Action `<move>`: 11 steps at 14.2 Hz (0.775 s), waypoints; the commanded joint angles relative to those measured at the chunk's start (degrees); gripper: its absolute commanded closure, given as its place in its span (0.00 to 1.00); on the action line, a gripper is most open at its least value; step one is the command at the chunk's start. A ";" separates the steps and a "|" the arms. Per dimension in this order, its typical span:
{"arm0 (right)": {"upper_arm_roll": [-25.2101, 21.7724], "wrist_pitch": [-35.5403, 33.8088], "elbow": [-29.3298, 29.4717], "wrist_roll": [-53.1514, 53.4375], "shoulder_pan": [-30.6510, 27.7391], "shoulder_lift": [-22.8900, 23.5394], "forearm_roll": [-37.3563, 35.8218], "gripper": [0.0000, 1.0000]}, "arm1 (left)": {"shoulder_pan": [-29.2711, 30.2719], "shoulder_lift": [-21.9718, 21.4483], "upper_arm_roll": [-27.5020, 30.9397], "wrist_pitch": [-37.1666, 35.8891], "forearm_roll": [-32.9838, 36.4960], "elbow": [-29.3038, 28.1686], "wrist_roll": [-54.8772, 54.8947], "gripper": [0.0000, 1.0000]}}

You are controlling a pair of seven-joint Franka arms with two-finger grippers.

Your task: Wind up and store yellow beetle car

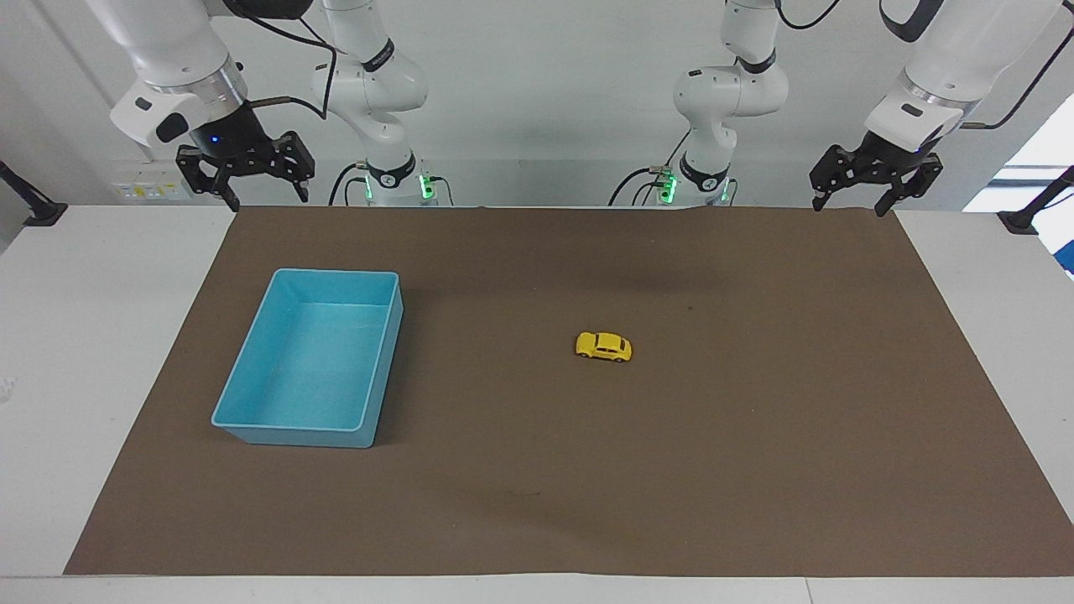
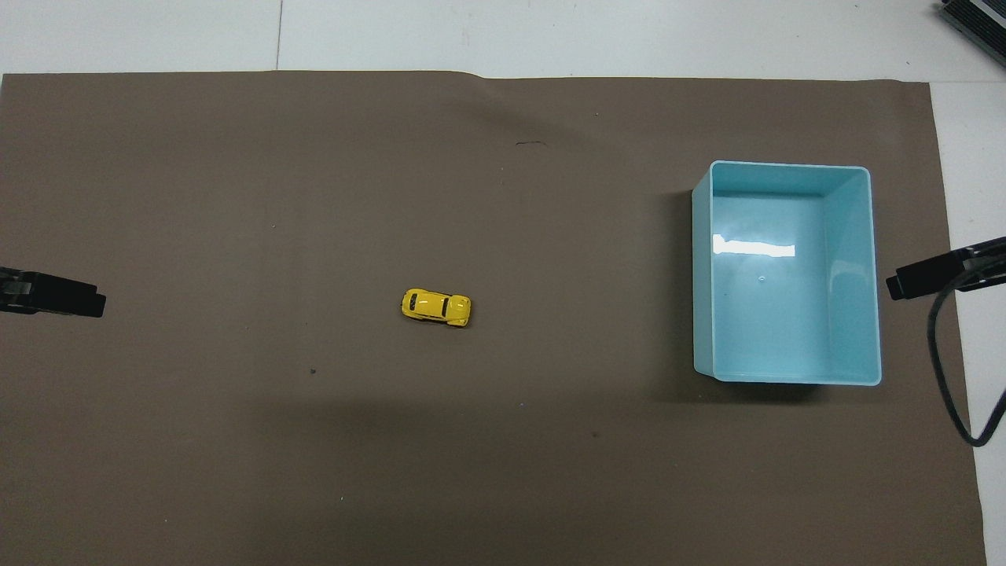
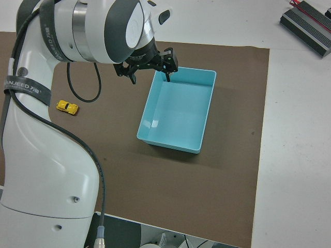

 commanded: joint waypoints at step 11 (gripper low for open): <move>0.33 0.83 -1.58 0.75 -0.41 -1.29 -0.03 0.00 | -1.94 0.54 -0.20 1.64 0.24 -2.17 -4.98 0.00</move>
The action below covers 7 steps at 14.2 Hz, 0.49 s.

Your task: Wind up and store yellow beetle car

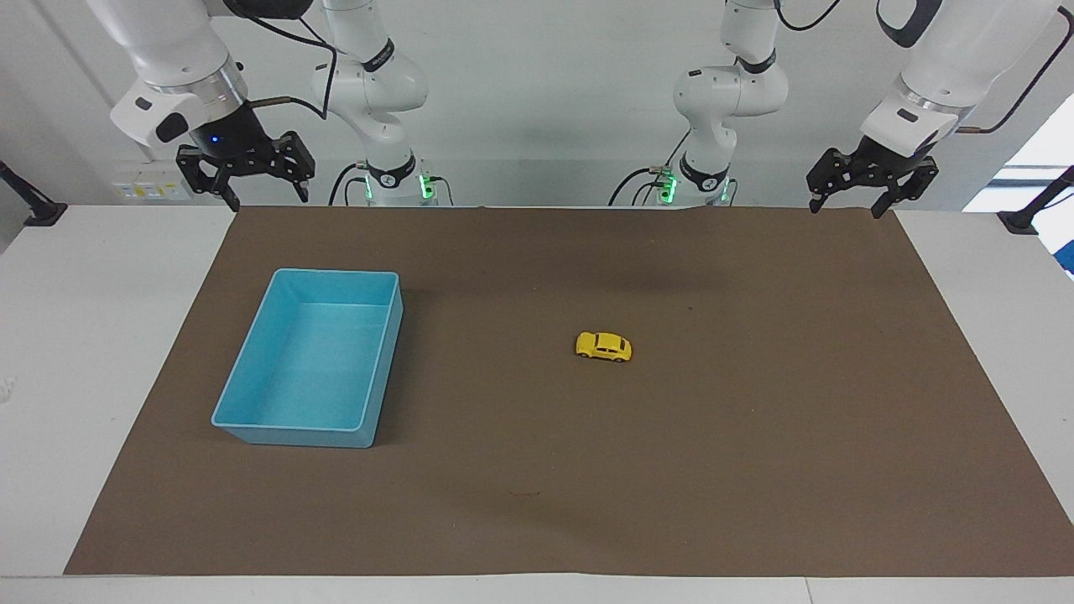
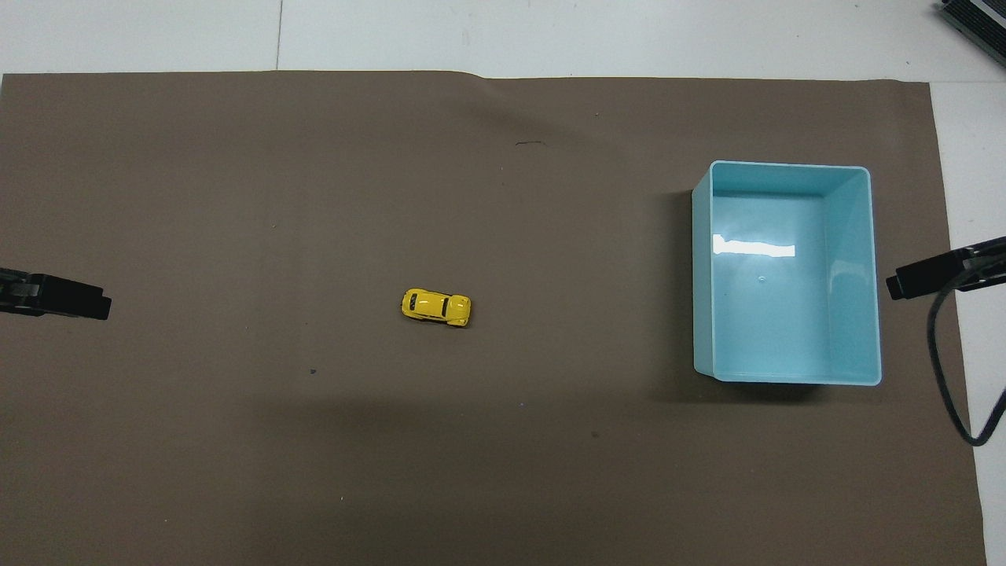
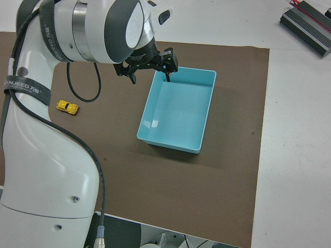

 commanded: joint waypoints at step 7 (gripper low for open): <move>0.23 0.74 -1.58 0.62 -0.41 -1.27 -0.03 0.00 | -6.59 1.09 0.09 8.21 0.27 -5.61 -24.53 0.00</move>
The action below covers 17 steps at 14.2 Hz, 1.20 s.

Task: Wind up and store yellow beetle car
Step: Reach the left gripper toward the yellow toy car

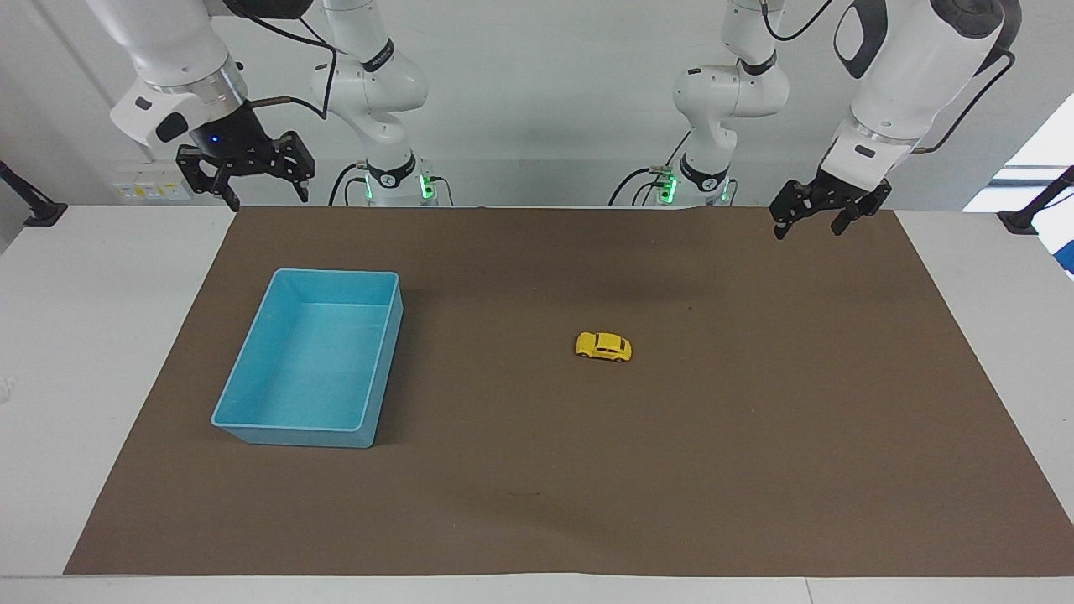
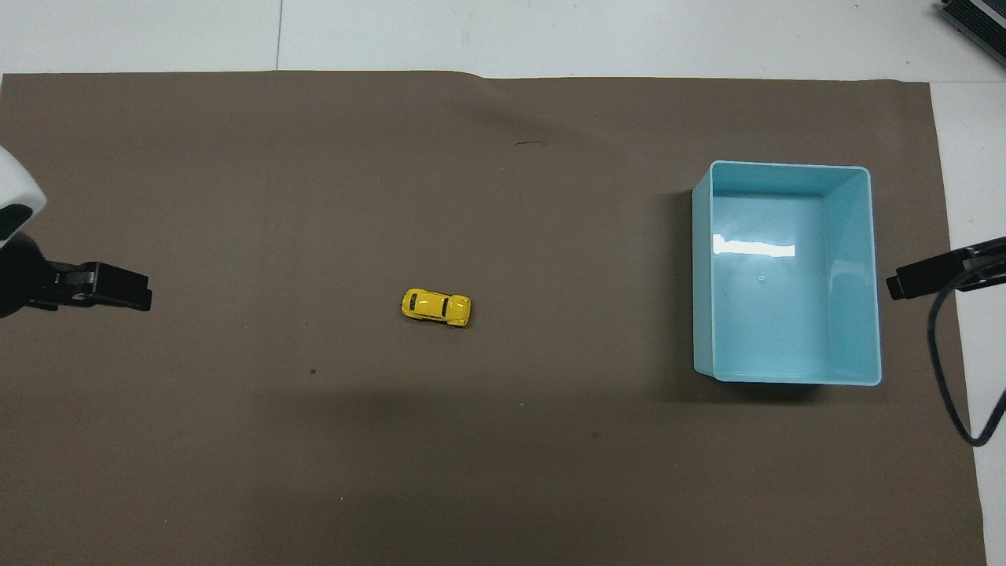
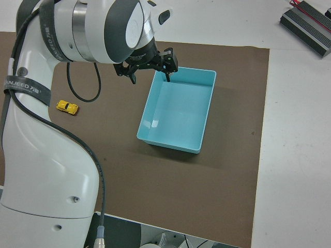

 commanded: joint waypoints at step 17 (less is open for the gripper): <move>0.06 0.83 -1.58 0.62 -0.41 -1.27 -0.12 0.00 | -6.06 3.94 0.42 10.45 -3.94 -1.88 -59.73 0.00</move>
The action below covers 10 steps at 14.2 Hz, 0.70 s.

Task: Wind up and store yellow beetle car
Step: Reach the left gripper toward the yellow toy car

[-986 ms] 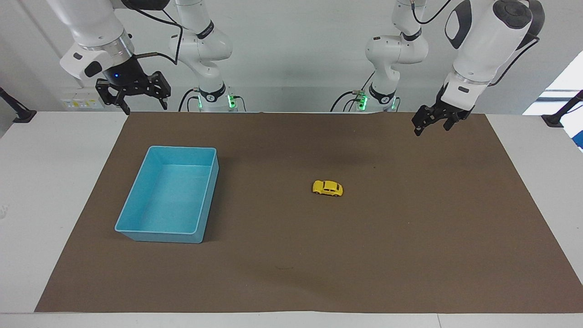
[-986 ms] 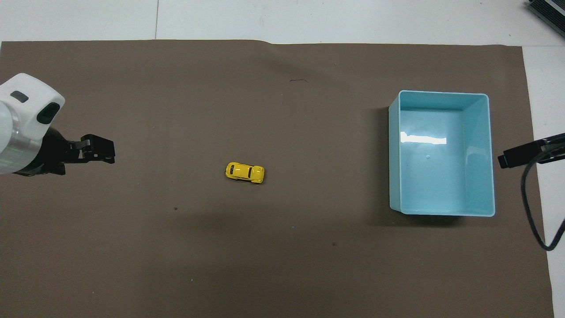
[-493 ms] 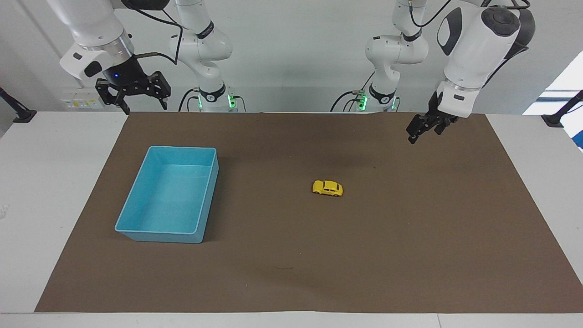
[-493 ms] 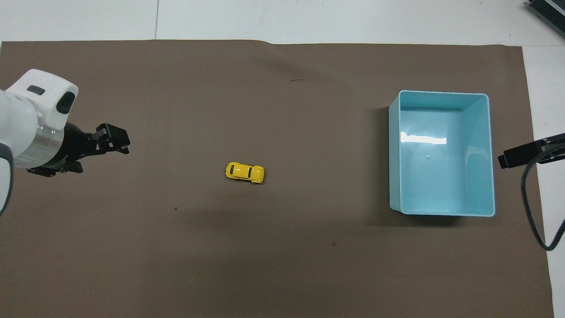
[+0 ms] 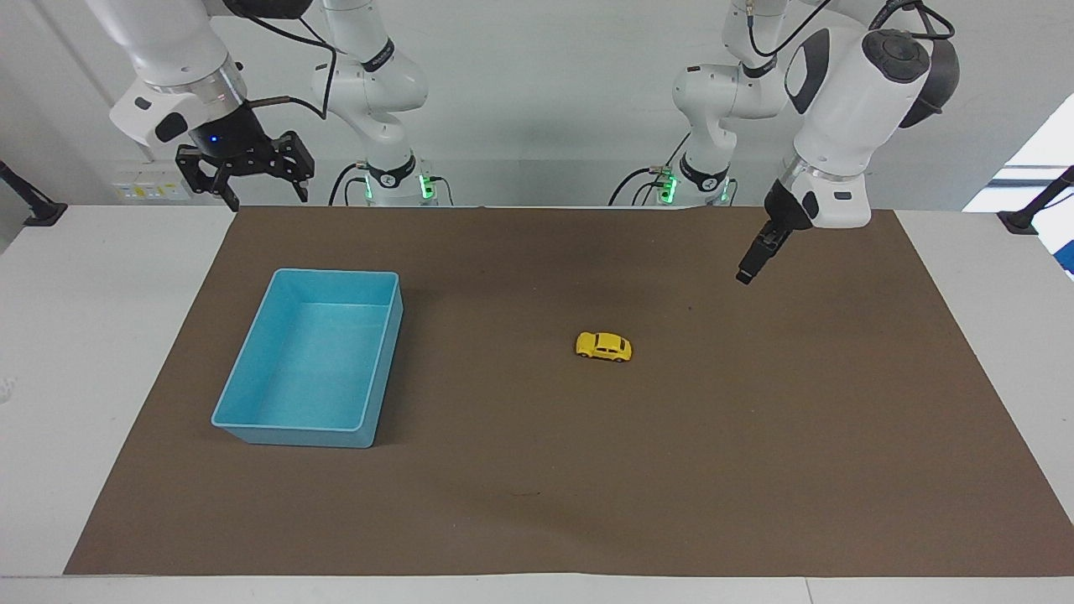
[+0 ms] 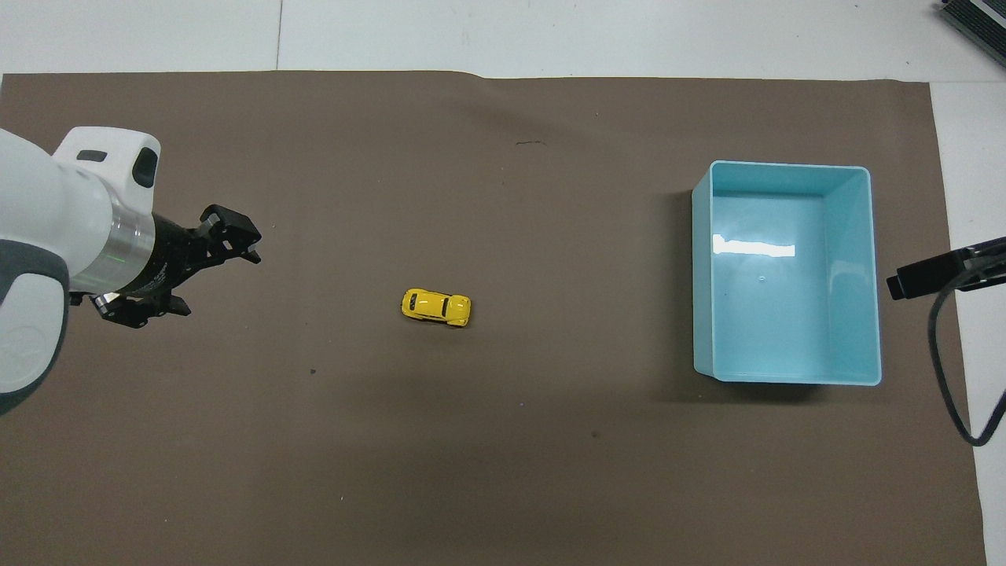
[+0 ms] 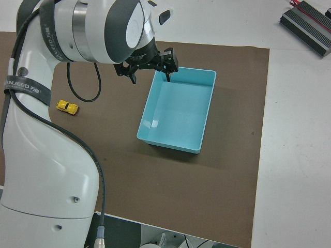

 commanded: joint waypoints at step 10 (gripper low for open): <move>0.12 0.83 -1.58 0.62 -0.41 -1.26 -0.03 0.00 | -10.14 8.76 1.03 13.94 -0.39 -4.85 -41.07 0.00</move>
